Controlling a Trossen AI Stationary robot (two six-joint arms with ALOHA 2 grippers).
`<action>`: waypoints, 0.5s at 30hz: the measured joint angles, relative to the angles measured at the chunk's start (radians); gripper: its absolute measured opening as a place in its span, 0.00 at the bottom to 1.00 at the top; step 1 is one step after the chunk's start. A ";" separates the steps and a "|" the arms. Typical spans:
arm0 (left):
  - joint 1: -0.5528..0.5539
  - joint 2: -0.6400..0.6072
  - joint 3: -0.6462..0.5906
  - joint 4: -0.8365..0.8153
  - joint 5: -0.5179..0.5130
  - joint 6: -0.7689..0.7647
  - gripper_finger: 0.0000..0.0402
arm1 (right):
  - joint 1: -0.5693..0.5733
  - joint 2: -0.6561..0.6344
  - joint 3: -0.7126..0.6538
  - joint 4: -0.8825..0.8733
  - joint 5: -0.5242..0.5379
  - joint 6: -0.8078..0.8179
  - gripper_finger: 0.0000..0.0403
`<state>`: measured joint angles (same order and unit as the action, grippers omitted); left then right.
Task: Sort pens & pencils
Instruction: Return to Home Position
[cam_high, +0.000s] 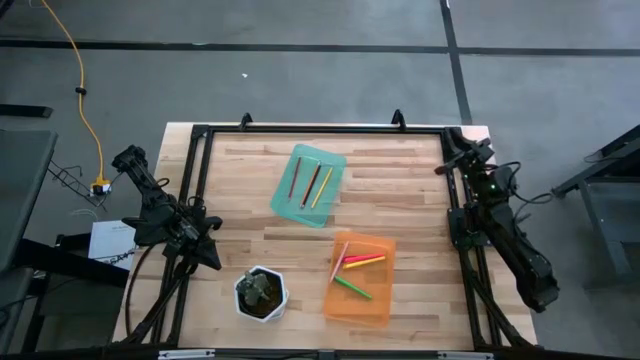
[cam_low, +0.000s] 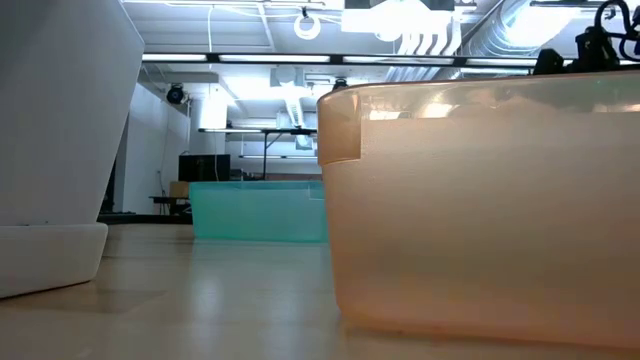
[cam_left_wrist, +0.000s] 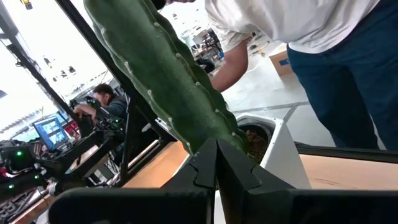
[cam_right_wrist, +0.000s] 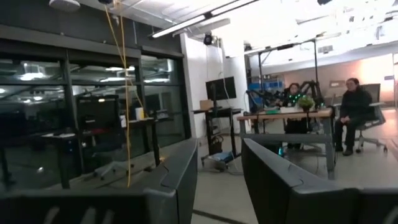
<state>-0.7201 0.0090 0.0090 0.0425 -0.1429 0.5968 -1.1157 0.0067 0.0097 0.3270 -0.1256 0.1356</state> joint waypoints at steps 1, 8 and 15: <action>0.000 0.000 0.000 0.000 0.000 0.000 0.00 | 0.004 0.000 0.000 -0.007 -0.004 0.002 0.29; 0.000 0.000 0.000 0.000 0.000 0.000 0.00 | 0.086 0.000 0.000 -0.008 -0.006 -0.004 0.29; 0.000 0.000 0.000 0.000 0.000 0.000 0.00 | 0.217 0.000 0.000 -0.053 -0.007 0.020 0.29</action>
<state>-0.7202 0.0090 0.0090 0.0425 -0.1429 0.5968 -0.8983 0.0071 0.0093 0.2740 -0.1327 0.1557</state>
